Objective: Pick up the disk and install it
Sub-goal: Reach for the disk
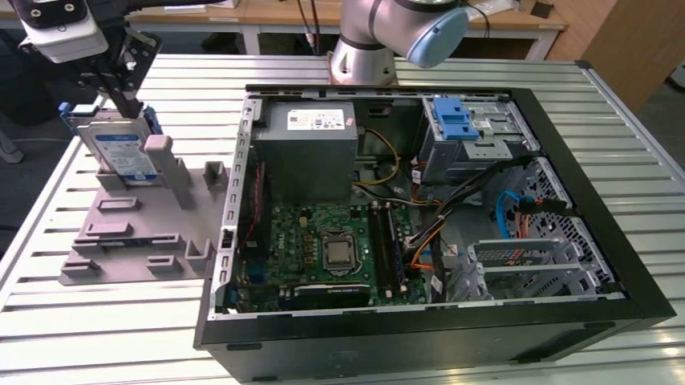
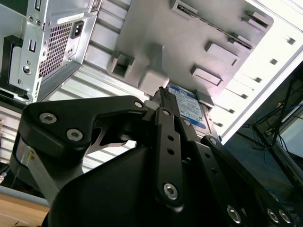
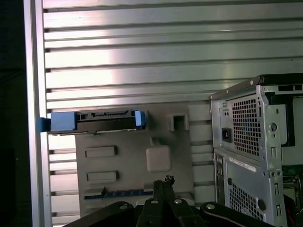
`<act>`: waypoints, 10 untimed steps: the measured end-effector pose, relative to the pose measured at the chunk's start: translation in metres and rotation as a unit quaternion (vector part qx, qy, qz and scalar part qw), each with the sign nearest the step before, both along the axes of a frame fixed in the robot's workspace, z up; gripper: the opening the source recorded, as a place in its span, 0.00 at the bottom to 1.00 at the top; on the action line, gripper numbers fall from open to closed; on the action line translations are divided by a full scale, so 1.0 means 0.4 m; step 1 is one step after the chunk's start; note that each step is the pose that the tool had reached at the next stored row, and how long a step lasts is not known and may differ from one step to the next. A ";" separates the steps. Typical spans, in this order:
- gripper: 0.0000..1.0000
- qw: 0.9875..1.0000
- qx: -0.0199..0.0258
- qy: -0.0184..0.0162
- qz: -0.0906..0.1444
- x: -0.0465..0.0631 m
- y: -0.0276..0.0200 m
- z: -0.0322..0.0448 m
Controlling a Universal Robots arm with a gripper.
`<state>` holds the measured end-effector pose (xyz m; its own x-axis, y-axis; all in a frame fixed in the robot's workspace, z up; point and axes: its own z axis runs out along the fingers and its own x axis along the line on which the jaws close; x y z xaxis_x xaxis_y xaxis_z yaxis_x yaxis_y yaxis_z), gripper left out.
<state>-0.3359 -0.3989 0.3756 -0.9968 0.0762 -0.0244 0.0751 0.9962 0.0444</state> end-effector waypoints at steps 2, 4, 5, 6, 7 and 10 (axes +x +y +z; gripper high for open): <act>0.11 1.000 0.000 0.000 0.000 -0.005 0.000 -0.001; 0.11 1.000 0.000 0.000 0.000 -0.009 0.000 -0.001; 0.11 1.000 0.000 0.000 0.000 -0.011 0.000 -0.001; 0.11 1.000 0.000 0.000 0.000 -0.013 0.000 -0.001; 0.11 1.000 0.000 0.000 0.000 -0.014 0.000 -0.001; 0.11 1.000 0.000 0.000 0.000 -0.020 0.000 -0.002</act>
<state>-0.3438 -0.3989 0.3748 -0.9968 0.0762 -0.0244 0.0751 0.9962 0.0444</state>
